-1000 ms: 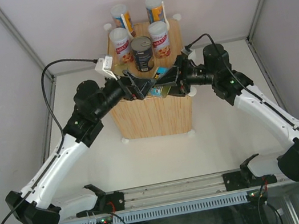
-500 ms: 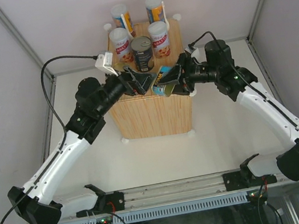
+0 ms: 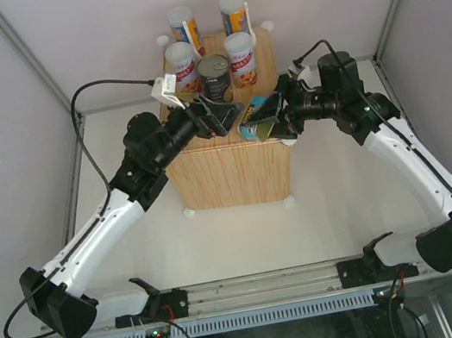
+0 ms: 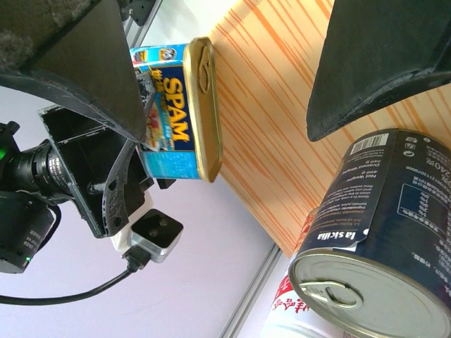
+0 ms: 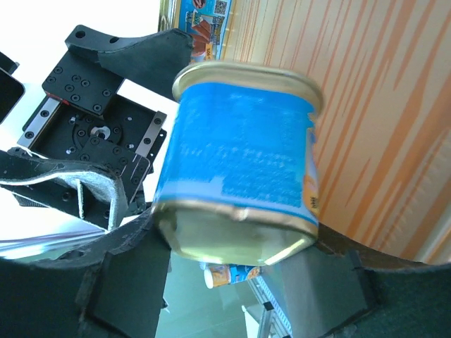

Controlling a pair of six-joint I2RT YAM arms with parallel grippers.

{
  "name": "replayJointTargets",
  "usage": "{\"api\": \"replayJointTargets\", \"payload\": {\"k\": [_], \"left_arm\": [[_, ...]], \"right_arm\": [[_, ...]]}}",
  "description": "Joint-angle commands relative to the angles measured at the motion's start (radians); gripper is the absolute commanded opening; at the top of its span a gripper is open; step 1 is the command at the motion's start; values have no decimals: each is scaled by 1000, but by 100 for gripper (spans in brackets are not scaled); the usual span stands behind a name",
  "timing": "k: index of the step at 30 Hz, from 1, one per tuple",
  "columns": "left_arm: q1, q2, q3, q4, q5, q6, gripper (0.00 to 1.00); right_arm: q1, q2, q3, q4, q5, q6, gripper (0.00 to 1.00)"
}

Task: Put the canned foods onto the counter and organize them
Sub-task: Place the canned food on the counter.

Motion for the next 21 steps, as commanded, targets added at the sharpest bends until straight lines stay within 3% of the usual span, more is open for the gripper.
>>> {"api": "replayJointTargets", "payload": {"k": [1,11,18,21], "left_arm": [[-11,8,73,66,-3,-29,98],[-14,15,72,68,-28,-28,98],[-14,14,67,68,-37,-22,98],[-14,13,69,62,-30,-19,98]], "right_arm": [[-19,5,81,-40,-7,-80,57],[-15,27,100,-65,-12,-114,59],[-23,19,88,-58,-20,-111,35],[-28,4,54,17,-63,-66,34]]}}
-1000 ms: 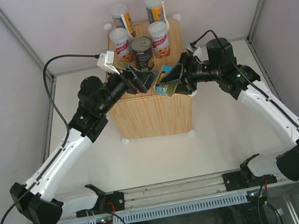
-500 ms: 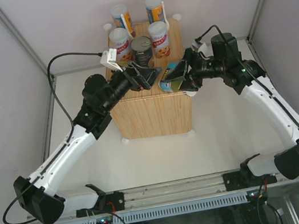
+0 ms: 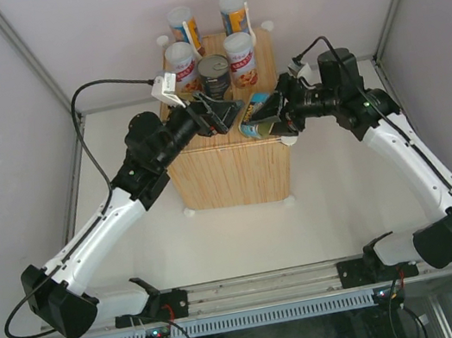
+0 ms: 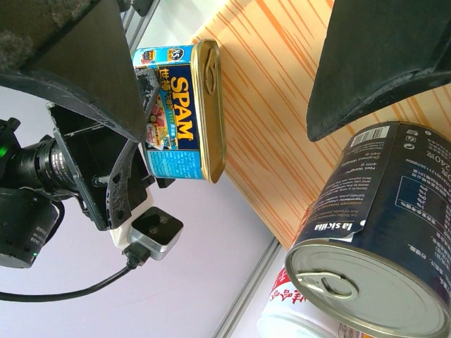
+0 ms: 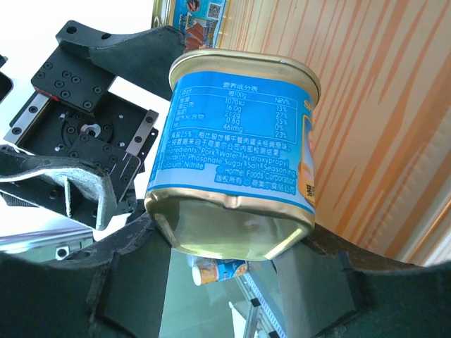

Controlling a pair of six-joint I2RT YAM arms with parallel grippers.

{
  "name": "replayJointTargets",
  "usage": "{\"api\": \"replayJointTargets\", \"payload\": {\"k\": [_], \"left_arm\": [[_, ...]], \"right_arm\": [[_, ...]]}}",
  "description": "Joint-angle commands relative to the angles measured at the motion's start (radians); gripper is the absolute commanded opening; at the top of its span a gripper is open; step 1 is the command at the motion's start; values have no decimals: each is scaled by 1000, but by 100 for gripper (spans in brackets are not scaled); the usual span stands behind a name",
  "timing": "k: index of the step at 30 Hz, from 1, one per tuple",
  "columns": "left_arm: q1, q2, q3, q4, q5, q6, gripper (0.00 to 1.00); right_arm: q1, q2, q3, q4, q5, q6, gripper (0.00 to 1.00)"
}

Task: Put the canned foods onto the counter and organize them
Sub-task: Place the canned food on the counter.

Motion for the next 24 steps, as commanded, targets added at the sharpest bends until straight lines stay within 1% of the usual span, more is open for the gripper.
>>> {"api": "replayJointTargets", "payload": {"k": [1,3,7,11,15,19,20,22,24], "left_arm": [[-6,-6,65,30,-2,0,98],[-6,-6,67,25,2,3,99],[-5,-13,69,14,-5,15,99],[-5,-13,77,6,-1,24,99],[-5,-7,86,-9,2,37,99],[-5,1,88,-17,7,48,99],[-5,2,87,-18,9,49,100],[-5,7,85,-13,16,52,100],[-5,11,81,-7,23,51,100]], "right_arm": [[-8,-30,-16,141,-71,46,34],[-3,-28,-25,199,-105,87,35],[19,-25,-25,257,-147,137,37],[50,-24,-22,285,-157,172,41],[77,-9,0,208,-132,130,48],[78,4,0,133,-103,89,55],[78,7,0,125,-98,86,59],[77,11,3,102,-85,75,70],[73,15,8,80,-74,61,72]]}}
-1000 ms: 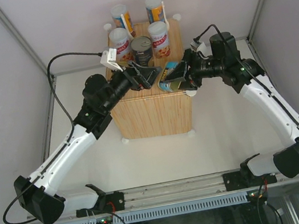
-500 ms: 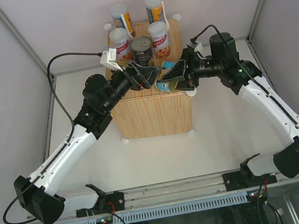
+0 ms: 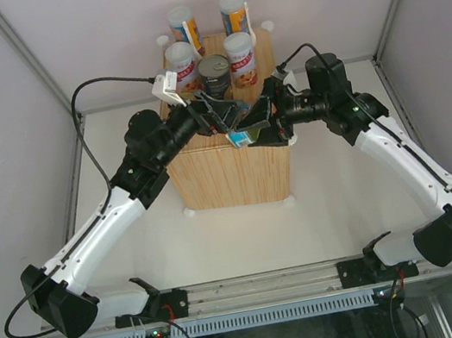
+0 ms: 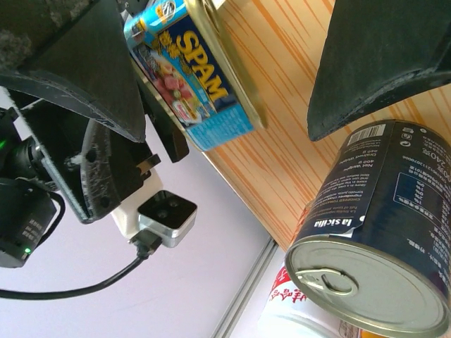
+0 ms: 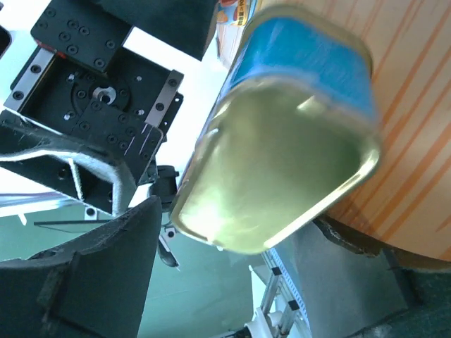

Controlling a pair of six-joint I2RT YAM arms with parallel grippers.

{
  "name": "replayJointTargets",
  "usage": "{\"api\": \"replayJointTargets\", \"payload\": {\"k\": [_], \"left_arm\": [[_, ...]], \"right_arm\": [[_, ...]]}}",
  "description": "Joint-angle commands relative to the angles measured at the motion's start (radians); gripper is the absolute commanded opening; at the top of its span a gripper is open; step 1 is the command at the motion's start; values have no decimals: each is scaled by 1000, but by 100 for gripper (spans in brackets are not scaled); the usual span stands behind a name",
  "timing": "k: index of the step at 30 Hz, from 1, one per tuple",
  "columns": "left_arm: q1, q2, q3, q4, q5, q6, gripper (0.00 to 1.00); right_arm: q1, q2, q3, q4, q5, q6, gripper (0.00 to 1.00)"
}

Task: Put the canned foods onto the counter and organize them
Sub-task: Place the canned food on the counter.

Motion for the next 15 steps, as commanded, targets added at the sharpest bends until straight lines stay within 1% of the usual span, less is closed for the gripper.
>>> {"api": "replayJointTargets", "payload": {"k": [1,5,15], "left_arm": [[-5,9,55,30,24,23,100],[-3,12,41,48,28,14,100],[-4,-1,28,66,9,10,100]], "right_arm": [[-5,2,46,-27,31,-54,72],[-13,-1,46,-41,41,-62,74],[-16,-56,47,-122,81,-111,74]]}}
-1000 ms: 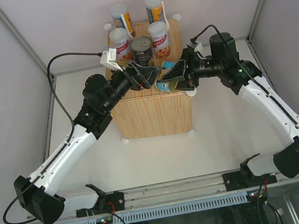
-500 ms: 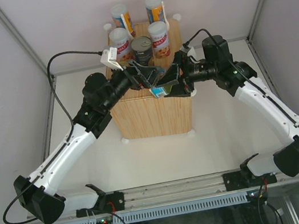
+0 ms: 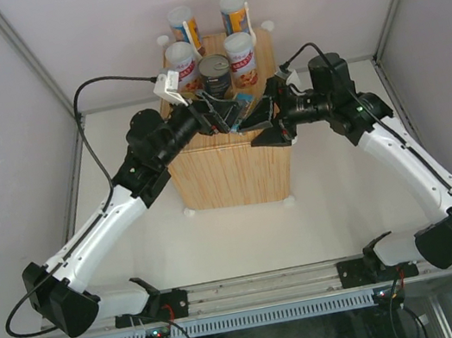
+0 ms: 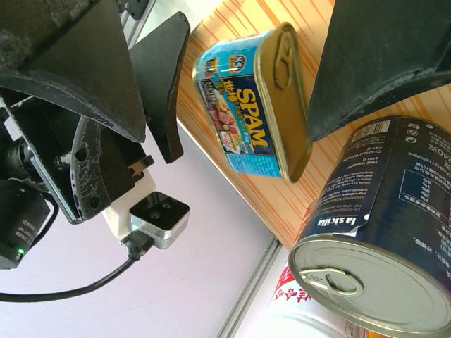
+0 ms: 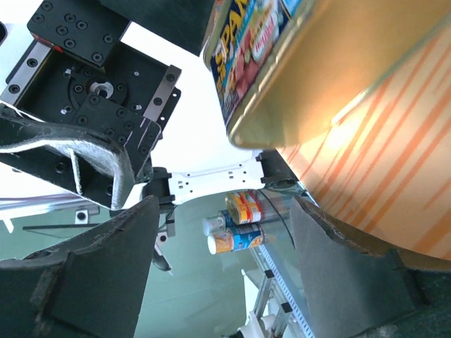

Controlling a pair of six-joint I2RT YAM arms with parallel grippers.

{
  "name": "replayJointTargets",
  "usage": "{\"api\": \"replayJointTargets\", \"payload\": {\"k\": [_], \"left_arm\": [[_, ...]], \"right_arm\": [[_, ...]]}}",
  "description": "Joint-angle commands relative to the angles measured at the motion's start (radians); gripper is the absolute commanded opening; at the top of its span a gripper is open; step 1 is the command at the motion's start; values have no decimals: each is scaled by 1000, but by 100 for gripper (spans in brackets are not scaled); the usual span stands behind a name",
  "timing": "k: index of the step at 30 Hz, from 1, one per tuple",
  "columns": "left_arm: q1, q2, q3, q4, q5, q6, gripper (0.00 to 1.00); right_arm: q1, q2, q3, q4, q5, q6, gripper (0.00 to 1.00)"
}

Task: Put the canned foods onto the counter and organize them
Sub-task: Place the canned food on the counter.

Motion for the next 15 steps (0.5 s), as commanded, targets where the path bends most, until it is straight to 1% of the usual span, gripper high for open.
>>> {"api": "replayJointTargets", "payload": {"k": [1,4,8,12,15], "left_arm": [[-4,-21,30,48,-9,10,100],[-4,-33,37,24,-25,16,100],[-3,-41,47,-7,-39,20,100],[-3,-60,50,-29,-57,12,98],[-3,-79,61,-56,-83,19,98]], "right_arm": [[-8,-56,31,-100,77,-88,74],[2,-75,70,-187,144,-150,73],[29,-67,187,-293,276,-239,72],[57,-49,272,-333,399,-289,70],[100,-6,368,-387,517,-335,70]]}}
